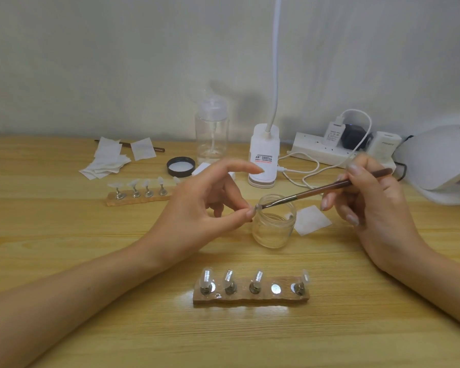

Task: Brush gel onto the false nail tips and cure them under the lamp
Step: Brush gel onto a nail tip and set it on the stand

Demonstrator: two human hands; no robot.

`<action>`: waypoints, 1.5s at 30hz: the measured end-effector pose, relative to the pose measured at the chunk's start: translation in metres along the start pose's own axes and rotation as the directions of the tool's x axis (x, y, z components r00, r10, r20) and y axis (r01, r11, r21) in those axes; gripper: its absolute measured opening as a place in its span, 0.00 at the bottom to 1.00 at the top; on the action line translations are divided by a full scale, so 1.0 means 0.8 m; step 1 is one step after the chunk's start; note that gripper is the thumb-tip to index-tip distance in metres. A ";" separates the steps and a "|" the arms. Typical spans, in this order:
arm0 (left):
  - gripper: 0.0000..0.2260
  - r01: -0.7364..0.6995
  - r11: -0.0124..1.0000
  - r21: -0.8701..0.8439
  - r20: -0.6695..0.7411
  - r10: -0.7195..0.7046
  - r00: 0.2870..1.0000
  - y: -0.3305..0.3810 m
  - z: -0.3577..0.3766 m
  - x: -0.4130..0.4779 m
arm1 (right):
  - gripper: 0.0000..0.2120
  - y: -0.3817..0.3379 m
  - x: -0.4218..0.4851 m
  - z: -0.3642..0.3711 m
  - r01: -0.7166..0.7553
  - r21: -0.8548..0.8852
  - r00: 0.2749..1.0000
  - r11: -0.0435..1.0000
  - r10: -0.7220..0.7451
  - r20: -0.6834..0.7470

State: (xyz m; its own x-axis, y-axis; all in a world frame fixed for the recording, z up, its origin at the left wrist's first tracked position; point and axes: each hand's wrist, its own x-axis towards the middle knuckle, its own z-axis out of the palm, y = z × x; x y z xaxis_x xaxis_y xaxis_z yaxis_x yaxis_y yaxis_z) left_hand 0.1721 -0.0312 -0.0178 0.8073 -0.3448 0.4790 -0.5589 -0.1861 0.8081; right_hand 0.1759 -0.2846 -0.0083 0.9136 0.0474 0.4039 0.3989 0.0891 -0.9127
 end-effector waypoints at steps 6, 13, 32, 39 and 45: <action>0.22 0.038 0.996 -0.075 -0.016 -0.039 0.999 -0.001 -0.001 0.000 | 0.14 0.001 0.000 -0.002 0.005 -0.015 0.998 1.000 -0.006 -0.056; 0.24 0.071 0.940 -0.334 -0.182 -0.139 0.973 0.014 -0.009 0.002 | 0.12 0.000 0.002 -0.005 -0.008 0.025 0.992 1.000 0.011 -0.129; 0.34 -0.376 0.760 0.530 0.300 0.247 0.921 0.097 0.040 -0.051 | 0.13 0.000 0.003 -0.007 -0.022 0.040 0.992 0.999 0.027 -0.120; 0.41 -0.265 0.684 0.680 0.223 0.152 0.963 0.083 0.041 -0.052 | 0.19 -0.001 0.001 -0.007 -0.014 0.022 0.994 1.000 0.016 -0.109; 0.41 -0.107 0.734 0.671 0.227 -0.066 0.972 0.081 0.039 -0.051 | 0.19 -0.001 0.002 -0.007 -0.029 0.032 0.992 0.999 0.032 -0.122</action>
State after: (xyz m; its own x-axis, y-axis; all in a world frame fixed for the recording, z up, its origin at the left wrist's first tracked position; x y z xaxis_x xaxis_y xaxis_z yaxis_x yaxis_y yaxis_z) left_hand 0.0969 -0.0577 0.0047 0.7786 -0.5313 0.3340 -0.6232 -0.7174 0.3115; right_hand 0.1774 -0.2900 -0.0072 0.9289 -0.0713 0.3635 0.3697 0.1192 -0.9215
